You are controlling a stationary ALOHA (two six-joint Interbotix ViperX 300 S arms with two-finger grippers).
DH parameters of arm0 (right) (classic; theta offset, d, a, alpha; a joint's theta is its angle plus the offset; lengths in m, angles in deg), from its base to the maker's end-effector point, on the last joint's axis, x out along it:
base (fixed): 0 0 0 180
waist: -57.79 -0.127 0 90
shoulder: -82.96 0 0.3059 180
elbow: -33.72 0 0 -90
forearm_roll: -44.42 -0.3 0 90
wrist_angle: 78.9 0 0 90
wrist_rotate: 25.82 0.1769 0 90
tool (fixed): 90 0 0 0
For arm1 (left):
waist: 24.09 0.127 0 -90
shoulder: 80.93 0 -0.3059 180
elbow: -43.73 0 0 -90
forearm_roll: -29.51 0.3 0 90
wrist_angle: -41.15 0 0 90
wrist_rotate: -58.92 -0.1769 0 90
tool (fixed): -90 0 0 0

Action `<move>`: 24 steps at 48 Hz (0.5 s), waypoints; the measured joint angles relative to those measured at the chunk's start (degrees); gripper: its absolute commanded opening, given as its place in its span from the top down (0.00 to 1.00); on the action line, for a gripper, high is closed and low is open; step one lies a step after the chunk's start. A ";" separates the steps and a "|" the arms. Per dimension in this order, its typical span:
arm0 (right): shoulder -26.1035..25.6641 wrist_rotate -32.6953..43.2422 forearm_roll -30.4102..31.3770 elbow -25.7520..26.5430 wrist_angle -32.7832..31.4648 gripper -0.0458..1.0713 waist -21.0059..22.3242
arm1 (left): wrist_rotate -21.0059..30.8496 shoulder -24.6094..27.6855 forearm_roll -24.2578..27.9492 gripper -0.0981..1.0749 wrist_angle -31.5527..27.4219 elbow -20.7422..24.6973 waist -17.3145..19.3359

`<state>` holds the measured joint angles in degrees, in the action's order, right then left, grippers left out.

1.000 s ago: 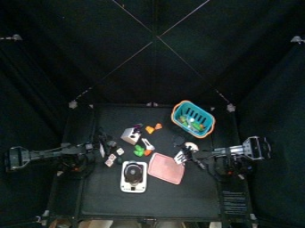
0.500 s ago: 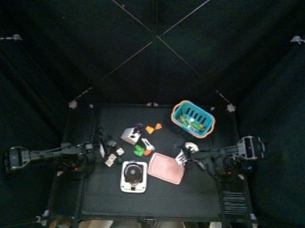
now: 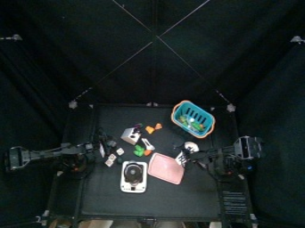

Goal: Grab pan

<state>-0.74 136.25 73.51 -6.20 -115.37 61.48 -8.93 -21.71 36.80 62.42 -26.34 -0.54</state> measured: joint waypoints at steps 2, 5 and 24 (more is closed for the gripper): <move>0.00 0.09 0.00 0.18 -0.44 0.53 0.00 | 0.00 0.00 0.00 0.03 0.00 0.00 0.00; 0.00 0.00 0.09 0.35 -1.05 0.56 -0.09 | 0.00 0.00 0.00 0.03 0.00 0.00 0.00; 0.00 -0.09 -0.18 5.27 -4.75 0.60 -1.58 | 0.00 0.00 0.00 0.03 0.00 0.00 0.00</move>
<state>-0.74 136.16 73.33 -0.93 -120.12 59.90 -8.93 -21.71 36.80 62.42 -26.34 -0.54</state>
